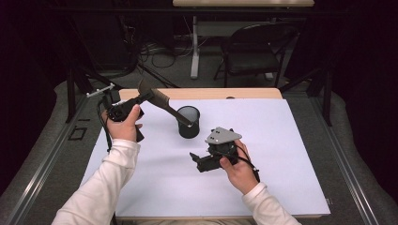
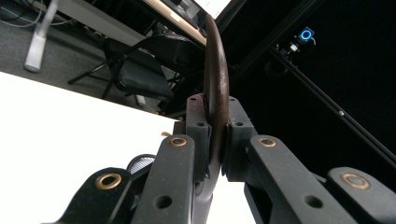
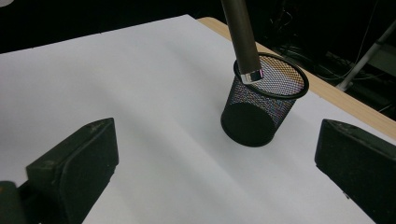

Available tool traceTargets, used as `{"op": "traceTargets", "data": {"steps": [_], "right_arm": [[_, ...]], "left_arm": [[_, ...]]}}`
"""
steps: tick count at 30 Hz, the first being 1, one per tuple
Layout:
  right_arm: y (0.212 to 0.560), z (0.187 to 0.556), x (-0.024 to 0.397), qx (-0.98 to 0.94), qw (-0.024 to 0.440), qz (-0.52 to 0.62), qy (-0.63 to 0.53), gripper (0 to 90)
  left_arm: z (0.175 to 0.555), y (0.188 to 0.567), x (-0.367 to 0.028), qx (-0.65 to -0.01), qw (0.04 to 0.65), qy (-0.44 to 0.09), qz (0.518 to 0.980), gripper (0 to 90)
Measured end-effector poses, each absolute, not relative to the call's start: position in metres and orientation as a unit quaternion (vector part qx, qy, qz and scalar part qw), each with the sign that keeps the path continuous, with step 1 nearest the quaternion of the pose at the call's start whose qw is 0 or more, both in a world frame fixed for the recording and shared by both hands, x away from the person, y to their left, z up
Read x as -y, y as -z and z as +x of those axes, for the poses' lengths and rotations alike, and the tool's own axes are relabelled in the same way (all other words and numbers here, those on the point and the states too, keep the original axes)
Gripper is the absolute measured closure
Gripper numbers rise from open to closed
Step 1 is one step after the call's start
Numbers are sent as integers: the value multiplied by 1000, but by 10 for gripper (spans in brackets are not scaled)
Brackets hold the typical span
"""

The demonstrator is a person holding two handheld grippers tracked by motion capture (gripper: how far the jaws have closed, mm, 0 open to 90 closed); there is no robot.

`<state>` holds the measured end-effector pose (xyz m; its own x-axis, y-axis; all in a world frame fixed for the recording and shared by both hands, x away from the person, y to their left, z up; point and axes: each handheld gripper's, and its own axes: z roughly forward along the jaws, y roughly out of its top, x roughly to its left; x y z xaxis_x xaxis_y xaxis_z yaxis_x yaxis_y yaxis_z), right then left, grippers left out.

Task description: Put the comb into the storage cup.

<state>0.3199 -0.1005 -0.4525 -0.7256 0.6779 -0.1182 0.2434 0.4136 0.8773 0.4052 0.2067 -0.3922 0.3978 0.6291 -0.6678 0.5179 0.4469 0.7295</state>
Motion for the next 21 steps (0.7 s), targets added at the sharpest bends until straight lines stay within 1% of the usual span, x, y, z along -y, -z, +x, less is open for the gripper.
{"op": "traceTargets", "data": {"steps": [10, 21], "right_arm": [[451, 319, 101, -807, 234, 285, -462, 0], [448, 318, 103, -805, 233, 283, -466, 0]], "left_arm": [[411, 383, -204, -552, 643, -66, 526, 841], [417, 372, -200, -556, 625, -96, 540, 841]]}}
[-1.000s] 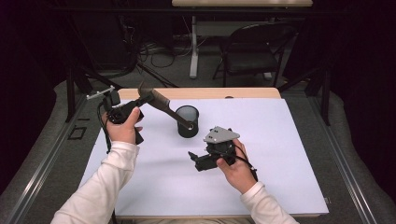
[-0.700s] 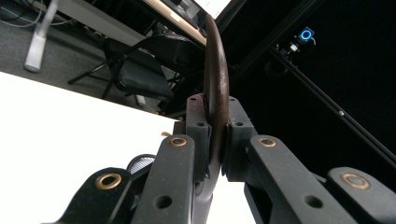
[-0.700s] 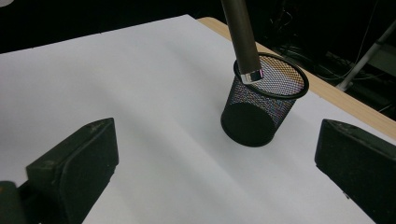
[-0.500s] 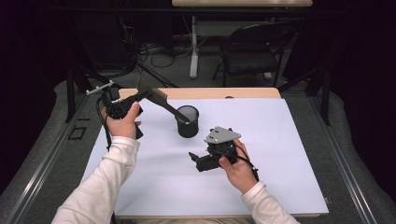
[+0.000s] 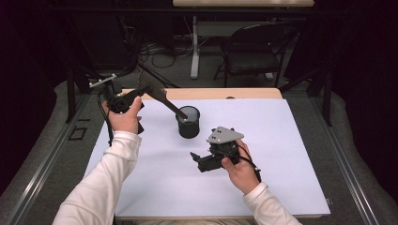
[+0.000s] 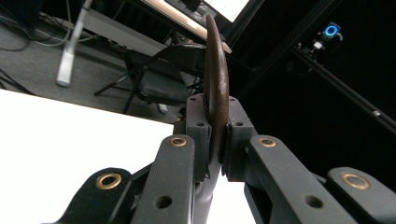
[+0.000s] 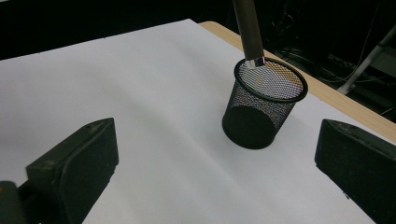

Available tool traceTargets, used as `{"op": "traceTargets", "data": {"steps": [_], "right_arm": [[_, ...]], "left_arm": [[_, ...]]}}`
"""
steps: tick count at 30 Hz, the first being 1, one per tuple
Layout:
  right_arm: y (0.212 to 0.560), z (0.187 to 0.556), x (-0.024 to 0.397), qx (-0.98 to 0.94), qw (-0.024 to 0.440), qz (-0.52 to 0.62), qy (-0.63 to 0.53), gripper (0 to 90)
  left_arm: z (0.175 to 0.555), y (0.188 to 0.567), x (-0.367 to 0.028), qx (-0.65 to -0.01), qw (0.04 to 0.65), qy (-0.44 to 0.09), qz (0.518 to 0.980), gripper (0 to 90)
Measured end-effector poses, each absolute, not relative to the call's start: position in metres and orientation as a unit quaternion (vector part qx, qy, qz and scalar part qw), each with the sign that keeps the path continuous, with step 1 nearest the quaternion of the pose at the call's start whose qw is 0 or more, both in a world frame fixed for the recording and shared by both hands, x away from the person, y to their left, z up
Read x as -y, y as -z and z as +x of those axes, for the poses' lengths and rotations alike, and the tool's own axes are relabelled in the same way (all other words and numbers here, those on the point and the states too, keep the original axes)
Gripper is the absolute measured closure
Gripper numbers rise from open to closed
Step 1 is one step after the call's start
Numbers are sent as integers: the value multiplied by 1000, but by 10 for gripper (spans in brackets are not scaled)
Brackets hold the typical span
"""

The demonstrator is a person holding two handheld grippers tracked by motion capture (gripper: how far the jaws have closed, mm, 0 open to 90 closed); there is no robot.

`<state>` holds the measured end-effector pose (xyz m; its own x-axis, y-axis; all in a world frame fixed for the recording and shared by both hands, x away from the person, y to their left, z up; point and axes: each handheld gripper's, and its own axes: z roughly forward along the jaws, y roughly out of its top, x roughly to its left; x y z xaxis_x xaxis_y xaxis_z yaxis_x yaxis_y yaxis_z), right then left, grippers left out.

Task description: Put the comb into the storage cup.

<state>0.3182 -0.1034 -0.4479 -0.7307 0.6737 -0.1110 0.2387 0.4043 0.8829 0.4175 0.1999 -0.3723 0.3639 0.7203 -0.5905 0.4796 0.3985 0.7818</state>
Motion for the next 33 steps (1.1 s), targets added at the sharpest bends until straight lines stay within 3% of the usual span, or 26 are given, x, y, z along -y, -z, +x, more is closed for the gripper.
{"op": "traceTargets", "data": {"steps": [33], "right_arm": [[447, 320, 105, -805, 231, 286, -466, 0]], "left_arm": [[442, 364, -170, -568, 585, -129, 565, 841]]}}
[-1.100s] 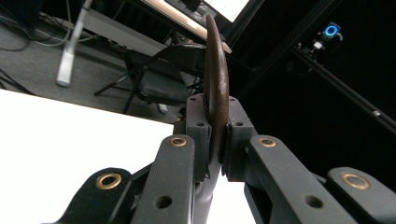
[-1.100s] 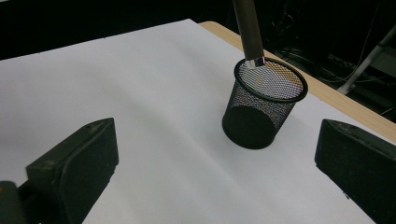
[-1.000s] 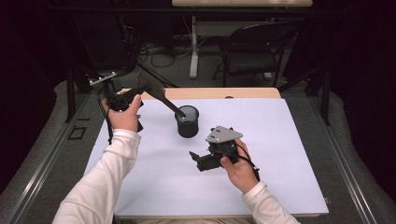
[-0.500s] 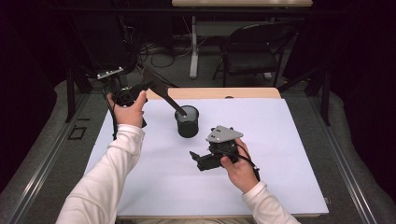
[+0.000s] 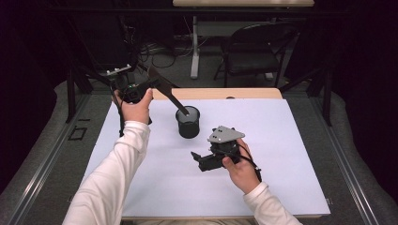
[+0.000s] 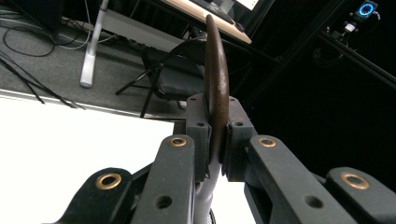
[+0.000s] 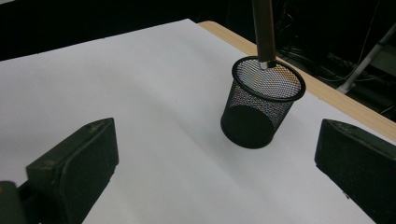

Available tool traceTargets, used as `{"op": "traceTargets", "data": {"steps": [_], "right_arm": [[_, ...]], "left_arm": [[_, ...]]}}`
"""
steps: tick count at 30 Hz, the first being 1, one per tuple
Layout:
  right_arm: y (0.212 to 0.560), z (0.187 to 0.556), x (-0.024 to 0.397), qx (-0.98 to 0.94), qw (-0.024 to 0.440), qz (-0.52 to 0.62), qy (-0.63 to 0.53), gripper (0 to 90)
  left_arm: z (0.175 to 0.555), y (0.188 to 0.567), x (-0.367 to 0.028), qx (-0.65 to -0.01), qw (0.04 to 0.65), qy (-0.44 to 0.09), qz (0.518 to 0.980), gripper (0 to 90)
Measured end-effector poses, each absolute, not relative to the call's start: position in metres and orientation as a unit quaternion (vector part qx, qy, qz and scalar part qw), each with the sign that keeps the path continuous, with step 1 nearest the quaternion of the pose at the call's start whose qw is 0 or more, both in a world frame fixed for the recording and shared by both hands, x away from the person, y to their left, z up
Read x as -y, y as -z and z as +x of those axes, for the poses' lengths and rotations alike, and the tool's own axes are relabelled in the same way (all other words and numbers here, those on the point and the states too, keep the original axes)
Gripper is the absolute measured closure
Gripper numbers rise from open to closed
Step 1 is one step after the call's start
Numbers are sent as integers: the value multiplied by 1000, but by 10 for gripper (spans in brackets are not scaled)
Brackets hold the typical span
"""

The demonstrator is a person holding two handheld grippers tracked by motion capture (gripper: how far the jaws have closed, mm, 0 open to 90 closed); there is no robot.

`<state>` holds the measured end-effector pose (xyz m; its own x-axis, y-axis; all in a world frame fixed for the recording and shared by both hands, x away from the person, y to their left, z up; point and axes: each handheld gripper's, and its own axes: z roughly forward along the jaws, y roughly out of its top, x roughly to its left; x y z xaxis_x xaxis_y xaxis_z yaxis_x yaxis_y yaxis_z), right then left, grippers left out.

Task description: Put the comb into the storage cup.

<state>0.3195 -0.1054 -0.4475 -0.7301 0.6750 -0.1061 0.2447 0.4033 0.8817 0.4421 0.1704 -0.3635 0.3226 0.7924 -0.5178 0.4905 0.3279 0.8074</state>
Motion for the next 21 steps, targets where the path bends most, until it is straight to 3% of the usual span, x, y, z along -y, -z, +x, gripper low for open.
{"op": "traceTargets", "data": {"steps": [21], "right_arm": [[447, 319, 106, -804, 231, 284, -468, 0]], "left_arm": [[455, 380, -151, -578, 563, -130, 576, 841]]}}
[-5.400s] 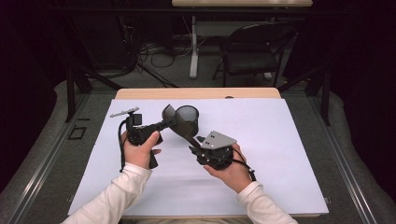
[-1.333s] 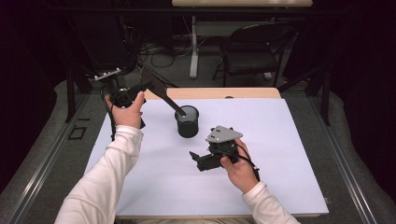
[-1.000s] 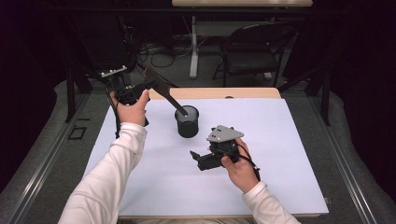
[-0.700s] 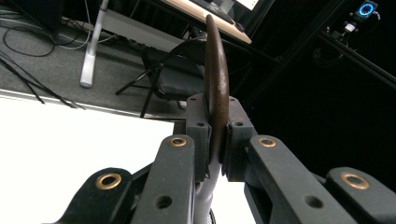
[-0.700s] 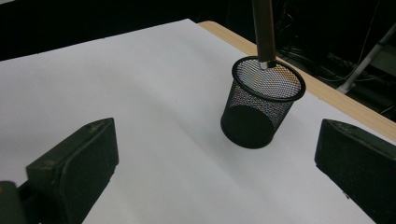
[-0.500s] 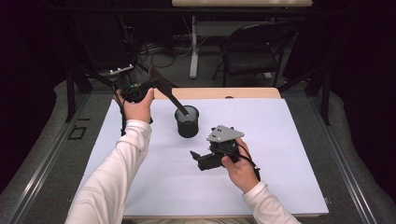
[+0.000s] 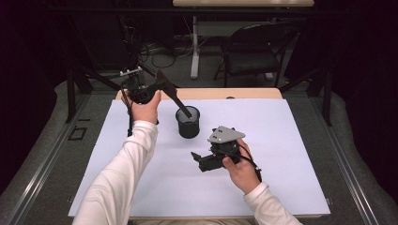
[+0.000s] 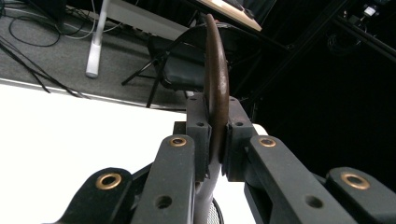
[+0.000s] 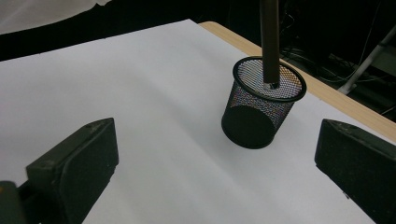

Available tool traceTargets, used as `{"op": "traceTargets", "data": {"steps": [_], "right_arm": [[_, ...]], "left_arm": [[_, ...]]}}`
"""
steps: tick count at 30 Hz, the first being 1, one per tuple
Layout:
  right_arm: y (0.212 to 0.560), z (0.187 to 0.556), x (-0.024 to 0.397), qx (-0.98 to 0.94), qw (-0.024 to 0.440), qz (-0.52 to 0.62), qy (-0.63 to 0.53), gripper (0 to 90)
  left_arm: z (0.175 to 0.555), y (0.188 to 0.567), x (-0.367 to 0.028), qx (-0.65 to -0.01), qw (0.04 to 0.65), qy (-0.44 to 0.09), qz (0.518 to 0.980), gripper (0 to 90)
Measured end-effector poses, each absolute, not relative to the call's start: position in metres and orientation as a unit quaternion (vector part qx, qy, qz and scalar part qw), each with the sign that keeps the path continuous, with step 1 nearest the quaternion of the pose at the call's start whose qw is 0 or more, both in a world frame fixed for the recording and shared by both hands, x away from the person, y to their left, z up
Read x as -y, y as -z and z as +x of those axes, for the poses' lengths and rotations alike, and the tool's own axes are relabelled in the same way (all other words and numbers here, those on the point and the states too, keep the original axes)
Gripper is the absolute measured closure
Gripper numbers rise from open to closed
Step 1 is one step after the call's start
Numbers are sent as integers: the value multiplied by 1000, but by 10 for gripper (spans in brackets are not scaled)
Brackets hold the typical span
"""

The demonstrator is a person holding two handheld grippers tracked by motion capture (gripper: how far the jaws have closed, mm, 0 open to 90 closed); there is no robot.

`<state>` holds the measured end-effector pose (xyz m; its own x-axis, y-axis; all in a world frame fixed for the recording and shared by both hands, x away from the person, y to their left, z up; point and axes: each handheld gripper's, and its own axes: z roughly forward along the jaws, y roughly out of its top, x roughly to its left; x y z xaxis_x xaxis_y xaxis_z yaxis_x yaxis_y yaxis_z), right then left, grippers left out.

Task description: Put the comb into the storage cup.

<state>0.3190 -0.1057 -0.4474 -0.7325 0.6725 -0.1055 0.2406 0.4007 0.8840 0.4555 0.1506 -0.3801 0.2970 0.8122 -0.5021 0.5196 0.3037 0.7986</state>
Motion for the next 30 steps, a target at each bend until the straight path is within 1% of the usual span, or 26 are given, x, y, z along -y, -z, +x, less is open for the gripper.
{"op": "traceTargets", "data": {"steps": [14, 30], "right_arm": [[447, 319, 107, -804, 229, 283, -469, 0], [448, 319, 107, -805, 228, 284, -467, 0]], "left_arm": [[459, 389, -137, -575, 552, -132, 589, 840], [464, 403, -135, -582, 543, -126, 592, 841]]}}
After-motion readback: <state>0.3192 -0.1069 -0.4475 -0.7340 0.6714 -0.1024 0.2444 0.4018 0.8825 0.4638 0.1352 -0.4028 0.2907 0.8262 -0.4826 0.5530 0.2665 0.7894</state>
